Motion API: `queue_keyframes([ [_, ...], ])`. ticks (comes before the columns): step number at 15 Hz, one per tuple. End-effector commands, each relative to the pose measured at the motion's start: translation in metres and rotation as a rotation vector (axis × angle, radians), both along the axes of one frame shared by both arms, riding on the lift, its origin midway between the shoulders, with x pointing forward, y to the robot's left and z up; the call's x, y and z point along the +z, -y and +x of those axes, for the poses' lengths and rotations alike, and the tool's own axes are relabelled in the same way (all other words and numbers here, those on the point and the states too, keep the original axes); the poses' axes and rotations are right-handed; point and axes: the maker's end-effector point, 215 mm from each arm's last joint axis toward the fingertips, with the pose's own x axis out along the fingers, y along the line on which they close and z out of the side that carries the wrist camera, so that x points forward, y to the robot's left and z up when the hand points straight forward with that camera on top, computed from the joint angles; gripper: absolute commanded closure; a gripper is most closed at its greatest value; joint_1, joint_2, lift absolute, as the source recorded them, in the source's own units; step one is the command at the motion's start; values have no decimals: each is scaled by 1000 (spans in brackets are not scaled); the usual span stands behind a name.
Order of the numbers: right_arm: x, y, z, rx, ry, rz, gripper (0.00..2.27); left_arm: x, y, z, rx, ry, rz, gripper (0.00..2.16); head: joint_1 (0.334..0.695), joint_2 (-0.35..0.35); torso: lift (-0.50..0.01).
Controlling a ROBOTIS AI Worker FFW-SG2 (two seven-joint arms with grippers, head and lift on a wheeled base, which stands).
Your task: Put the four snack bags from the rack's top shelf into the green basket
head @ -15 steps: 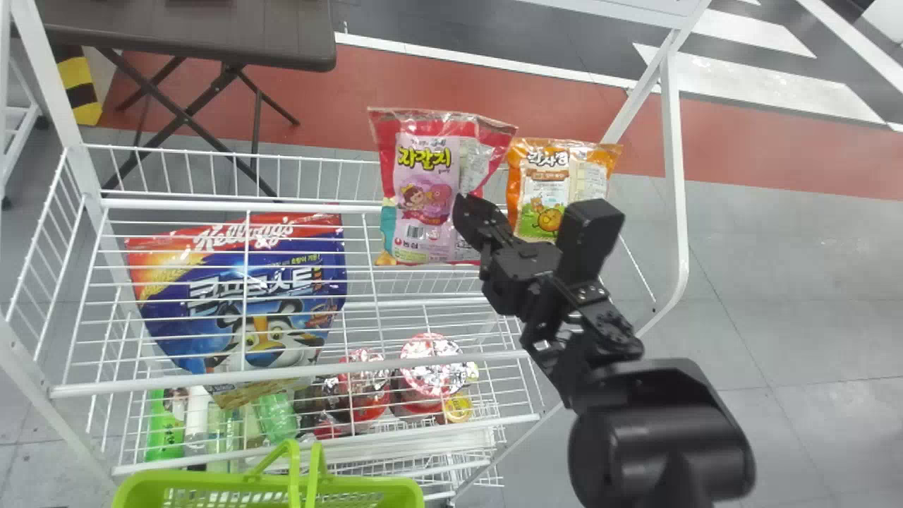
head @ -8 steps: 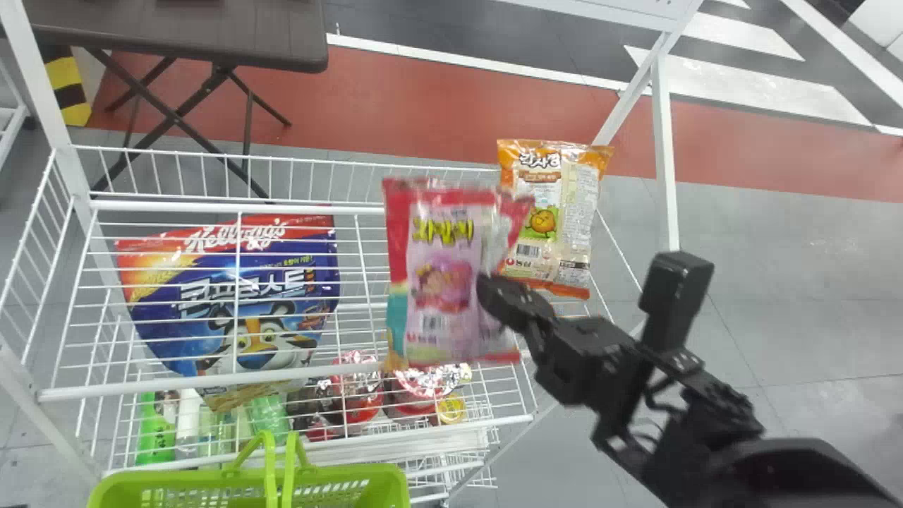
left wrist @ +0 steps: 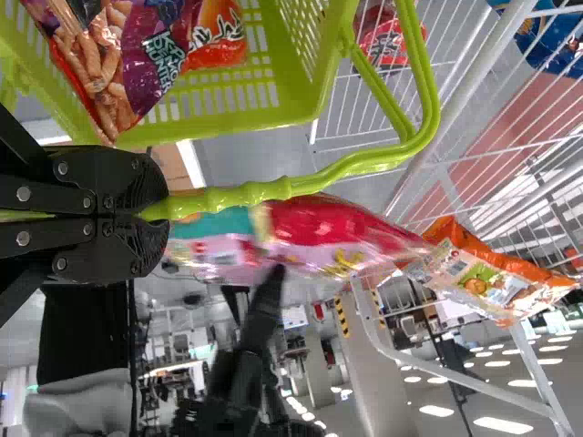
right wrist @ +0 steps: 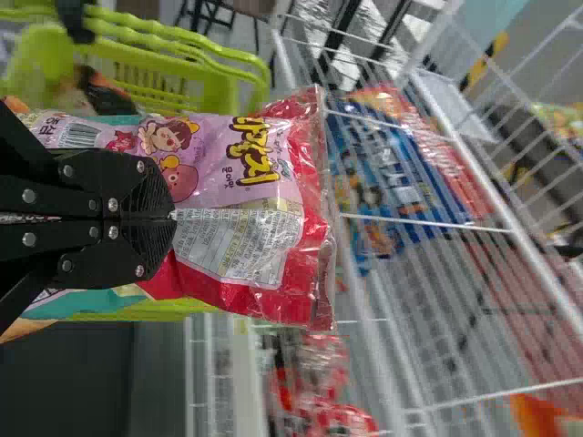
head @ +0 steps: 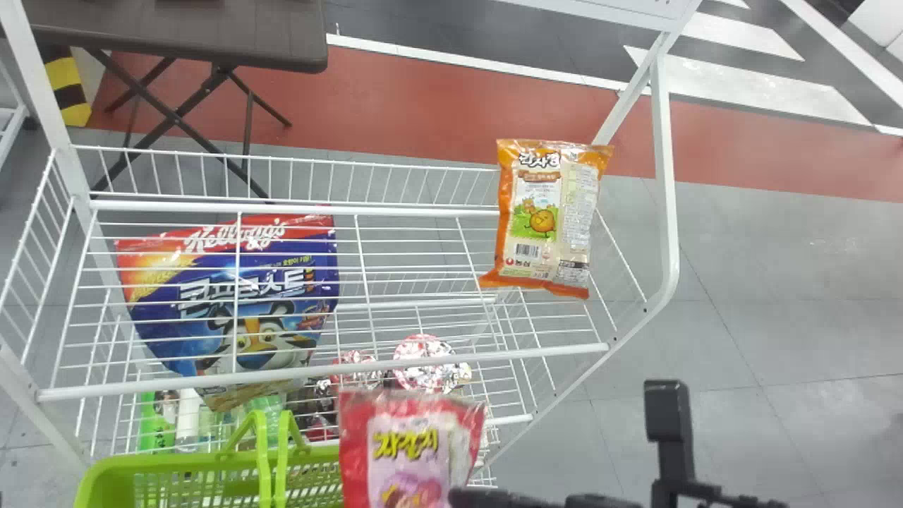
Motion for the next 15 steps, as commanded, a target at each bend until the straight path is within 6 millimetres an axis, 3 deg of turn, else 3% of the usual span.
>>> queue_keyframes([
  [1,-22,-18,-4,11,-28,43,2108,4,2,-2,-1,5,-5,2145,695,-350,0],
  [7,-71,-73,4,89,-17,8,2108,8,4,-10,-8,2,-19,2145,695,-350,0],
  [9,-69,-97,-4,133,-27,53,2108,9,6,-11,-11,1,-24,2145,695,-345,0],
  [11,-61,-116,-16,169,-44,102,2108,10,6,-10,-11,5,-25,2145,695,-258,0],
  [15,-50,-128,-20,193,-30,150,2098,11,8,-11,-14,6,-29,2145,695,-160,0],
])
